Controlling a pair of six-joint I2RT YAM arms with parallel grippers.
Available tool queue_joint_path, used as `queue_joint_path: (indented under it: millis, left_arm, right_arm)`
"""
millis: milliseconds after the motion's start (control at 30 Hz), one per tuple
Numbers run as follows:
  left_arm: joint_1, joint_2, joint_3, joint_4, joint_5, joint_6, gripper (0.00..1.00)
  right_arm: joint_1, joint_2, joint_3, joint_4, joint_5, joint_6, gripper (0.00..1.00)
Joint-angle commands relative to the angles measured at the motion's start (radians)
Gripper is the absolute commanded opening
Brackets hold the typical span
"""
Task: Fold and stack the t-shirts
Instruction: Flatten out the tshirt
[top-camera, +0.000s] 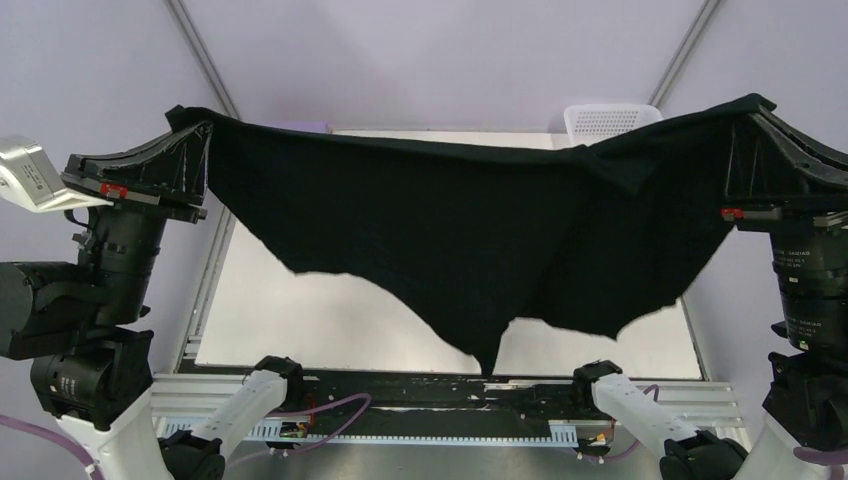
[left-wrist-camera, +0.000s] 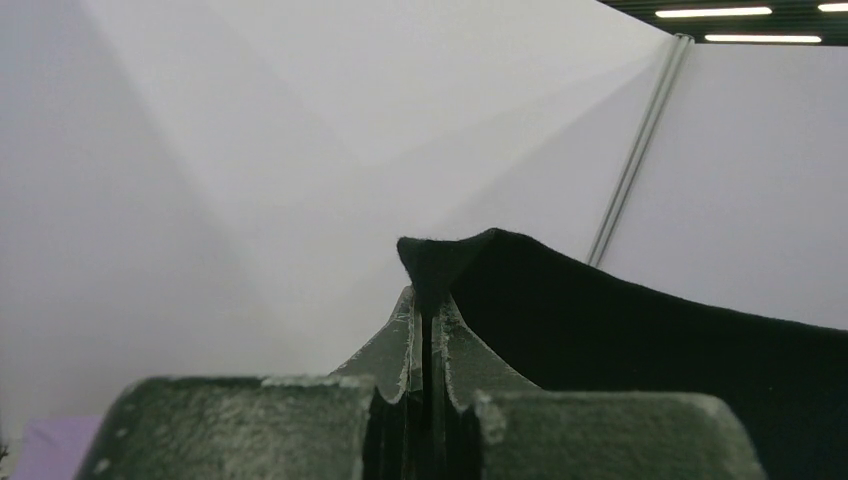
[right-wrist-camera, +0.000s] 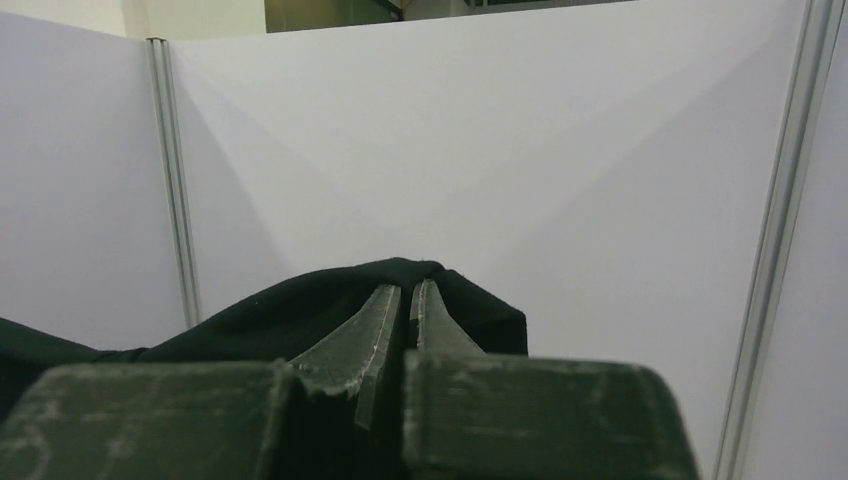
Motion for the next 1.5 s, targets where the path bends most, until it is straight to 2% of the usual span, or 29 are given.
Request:
queue_joint_path:
  millis: [0, 67, 200, 300, 400, 500, 600, 700, 733, 800, 833, 867, 900, 933, 967, 1000, 1233, 1367, 1467]
  left_arm:
    - [0.003, 0.029, 0.027, -0.033, 0.036, 0.038, 0.00]
    - [0.002, 0.039, 0.018, -0.035, 0.018, 0.041, 0.00]
    - [0.002, 0.078, -0.055, -0.021, -0.038, 0.045, 0.00]
    - [0.002, 0.146, -0.142, -0.004, -0.133, 0.046, 0.00]
    - [0.003, 0.227, -0.300, 0.041, -0.256, 0.038, 0.00]
    - [0.004, 0.389, -0.406, 0.054, -0.409, 0.005, 0.00]
    - [0.015, 0.567, -0.494, 0.114, -0.468, -0.017, 0.00]
    - [0.041, 0.863, -0.440, 0.100, -0.472, -0.056, 0.01]
    - [0.056, 0.989, -0.351, 0.040, -0.463, -0.072, 0.02]
    - [0.068, 1.141, -0.197, -0.054, -0.428, -0.081, 0.17]
    - [0.069, 1.177, -0.105, -0.082, -0.411, -0.082, 0.45]
    - [0.070, 1.224, -0.071, -0.111, -0.400, -0.080, 0.64]
    - [0.068, 1.235, -0.031, -0.116, -0.384, -0.079, 0.91]
    - [0.068, 1.239, -0.022, -0.116, -0.378, -0.079, 0.95]
    - [0.068, 1.232, -0.021, -0.113, -0.372, -0.079, 0.99]
    - [0.068, 1.213, -0.026, -0.104, -0.367, -0.075, 0.99]
    - [0.035, 1.044, -0.203, -0.090, -0.314, -0.091, 1.00]
    - [-0.010, 0.955, -0.337, -0.071, -0.266, -0.100, 1.00]
    - [-0.037, 0.901, -0.459, -0.033, -0.195, -0.115, 1.00]
  right_arm:
    - [-0.001, 0.025, 0.020, -0.037, 0.026, -0.068, 0.00]
    - [-0.001, 0.039, 0.011, -0.035, 0.035, -0.083, 0.00]
    - [-0.002, 0.098, -0.057, 0.000, 0.152, -0.119, 0.00]
    - [-0.002, 0.158, -0.176, 0.083, 0.284, -0.154, 0.00]
    - [-0.006, 0.234, -0.335, 0.188, 0.426, -0.186, 0.00]
    - [-0.037, 0.330, -0.501, 0.285, 0.414, -0.162, 0.00]
    - [-0.076, 0.494, -0.612, 0.355, 0.327, -0.056, 0.00]
    - [-0.093, 0.710, -0.638, 0.451, 0.248, 0.014, 0.02]
    - [-0.093, 0.794, -0.612, 0.469, 0.224, 0.022, 0.06]
    - [-0.093, 0.963, -0.516, 0.467, 0.200, 0.027, 0.18]
    - [-0.093, 1.031, -0.455, 0.454, 0.209, 0.037, 0.35]
    - [-0.093, 1.094, -0.390, 0.400, 0.219, 0.042, 0.52]
    - [-0.092, 1.132, -0.340, 0.354, 0.241, 0.055, 0.63]
    - [-0.092, 1.154, -0.311, 0.328, 0.260, 0.076, 0.75]
    - [-0.092, 1.152, -0.312, 0.319, 0.253, 0.086, 0.92]
    - [-0.092, 1.138, -0.327, 0.317, 0.235, 0.093, 0.99]
    - [-0.092, 0.976, -0.549, 0.318, 0.026, 0.296, 1.00]
    - [-0.092, 0.980, -0.617, 0.322, -0.108, 0.388, 1.00]
    - [-0.092, 1.027, -0.599, 0.322, -0.144, 0.410, 1.00]
